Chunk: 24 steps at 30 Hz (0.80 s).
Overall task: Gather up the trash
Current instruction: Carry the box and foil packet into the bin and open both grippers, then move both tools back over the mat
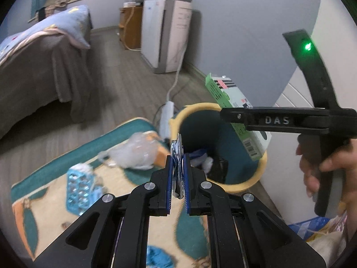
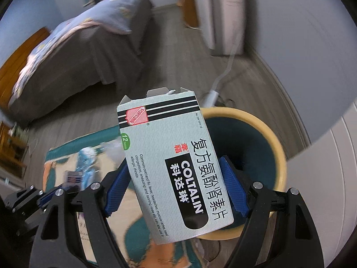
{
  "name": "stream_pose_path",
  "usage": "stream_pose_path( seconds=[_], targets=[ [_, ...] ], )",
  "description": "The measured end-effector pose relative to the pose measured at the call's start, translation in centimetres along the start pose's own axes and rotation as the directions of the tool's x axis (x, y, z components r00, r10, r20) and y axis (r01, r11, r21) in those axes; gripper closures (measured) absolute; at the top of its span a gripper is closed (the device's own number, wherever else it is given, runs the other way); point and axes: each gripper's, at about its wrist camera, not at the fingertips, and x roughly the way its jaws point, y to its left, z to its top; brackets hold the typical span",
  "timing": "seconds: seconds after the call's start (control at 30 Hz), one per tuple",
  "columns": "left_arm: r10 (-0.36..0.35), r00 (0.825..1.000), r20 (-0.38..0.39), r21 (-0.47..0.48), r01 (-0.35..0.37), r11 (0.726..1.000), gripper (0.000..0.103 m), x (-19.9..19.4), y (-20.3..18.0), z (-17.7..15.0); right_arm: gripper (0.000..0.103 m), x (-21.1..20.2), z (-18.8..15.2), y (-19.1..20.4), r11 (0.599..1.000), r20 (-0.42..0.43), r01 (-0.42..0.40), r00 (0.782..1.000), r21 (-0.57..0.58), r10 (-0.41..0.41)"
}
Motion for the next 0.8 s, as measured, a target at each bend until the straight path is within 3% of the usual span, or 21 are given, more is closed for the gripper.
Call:
stream_pose_path(
  seconds=[0.17,0.43,0.53,0.6,0.67,0.73,0.8],
  targets=[
    [-0.014,1.0,-0.026,0.09,0.016,0.996,0.093,2.9,-2.8,1.1,0.026,2.0,-0.7,-5.0,0.988,-0.052,0.052,0.998,0.143,-0.045],
    [-0.024,0.998,-0.05,0.179,0.033,0.983,0.093,7.6,-5.6,2.1,0.025,2.6,-1.0,-6.9,0.974,-0.06,0.088,0.995,0.21,-0.077],
    [-0.031,0.999,-0.035,0.181,0.037,0.983,0.083,7.9,-6.0,2.5,0.022,2.2,-0.8,-6.7,0.975,-0.036,0.077,0.997,0.209,-0.071],
    [-0.021,1.0,-0.019,0.192,0.025,0.981,0.055,8.0,-6.1,2.5,0.015,2.0,-0.9,-6.7,0.974,-0.029,0.074,0.997,0.214,-0.069],
    [-0.011,1.0,-0.001,0.196,0.011,0.981,0.039,7.8,-6.0,2.4,0.013,2.1,-0.7,-6.7,0.974,-0.032,0.073,0.997,0.214,-0.067],
    [0.001,1.0,0.006,0.183,-0.002,0.983,0.03,7.6,-5.4,2.1,0.008,2.2,-0.7,-6.6,0.976,-0.037,0.074,0.997,0.207,-0.068],
    [0.017,1.0,0.014,0.16,-0.019,0.987,0.013,7.4,-4.8,1.8,0.006,2.3,-0.5,-6.2,0.978,-0.04,0.07,0.997,0.194,-0.063]
  ],
)
